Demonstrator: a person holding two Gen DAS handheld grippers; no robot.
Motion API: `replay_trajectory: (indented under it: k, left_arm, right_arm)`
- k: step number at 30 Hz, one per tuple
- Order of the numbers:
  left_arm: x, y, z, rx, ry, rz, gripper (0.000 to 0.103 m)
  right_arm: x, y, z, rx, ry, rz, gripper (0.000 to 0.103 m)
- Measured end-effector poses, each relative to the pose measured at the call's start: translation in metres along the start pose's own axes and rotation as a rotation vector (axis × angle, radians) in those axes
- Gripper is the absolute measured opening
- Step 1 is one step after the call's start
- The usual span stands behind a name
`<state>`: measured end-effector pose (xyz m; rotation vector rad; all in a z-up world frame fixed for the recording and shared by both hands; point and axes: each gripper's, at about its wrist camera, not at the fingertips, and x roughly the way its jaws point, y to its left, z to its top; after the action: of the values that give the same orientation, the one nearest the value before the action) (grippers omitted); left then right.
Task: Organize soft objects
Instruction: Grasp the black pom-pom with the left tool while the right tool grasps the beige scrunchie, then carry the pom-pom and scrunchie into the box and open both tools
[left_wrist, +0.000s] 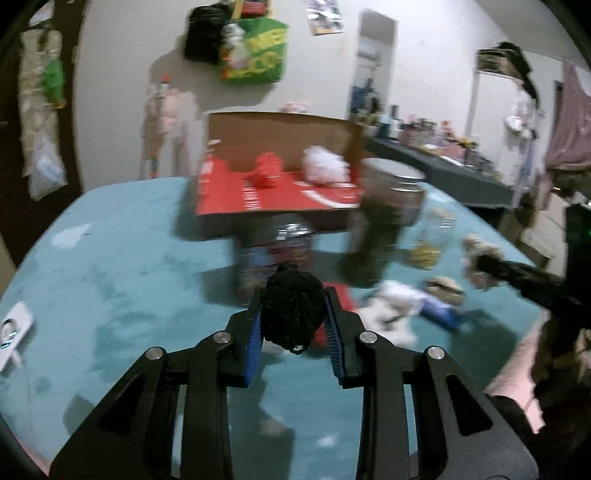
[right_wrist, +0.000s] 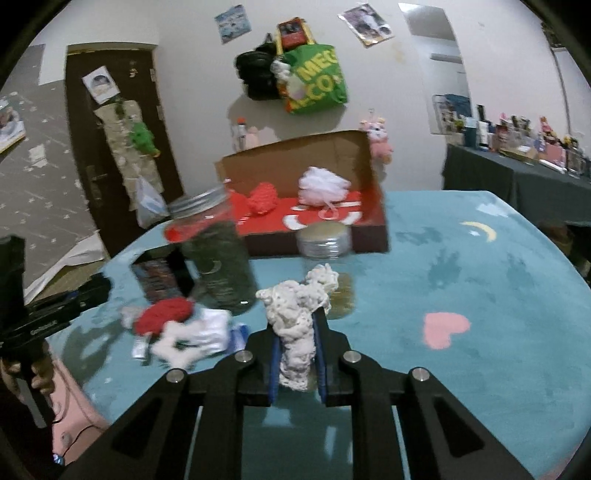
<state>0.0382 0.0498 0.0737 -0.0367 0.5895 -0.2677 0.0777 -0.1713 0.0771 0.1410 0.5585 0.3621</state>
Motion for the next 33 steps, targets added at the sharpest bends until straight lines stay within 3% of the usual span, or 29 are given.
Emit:
replay_trajectory:
  k: [5,10,33]
  left_arm:
    - [0.017,-0.037,0.003,0.041,0.018,-0.109,0.028]
    - [0.031,-0.054,0.004,0.057,0.038,-0.164,0.028]
    - [0.041,-0.048,0.002,0.042,0.07,-0.163,0.028]
  right_arm:
    - [0.005,0.018,-0.002,-0.015,0.011,0.078,0.017]
    - [0.012,0.03,-0.006,-0.027,0.028,0.112,0.017]
    - [0.017,0.029,-0.007,-0.014,0.038,0.123,0.017]
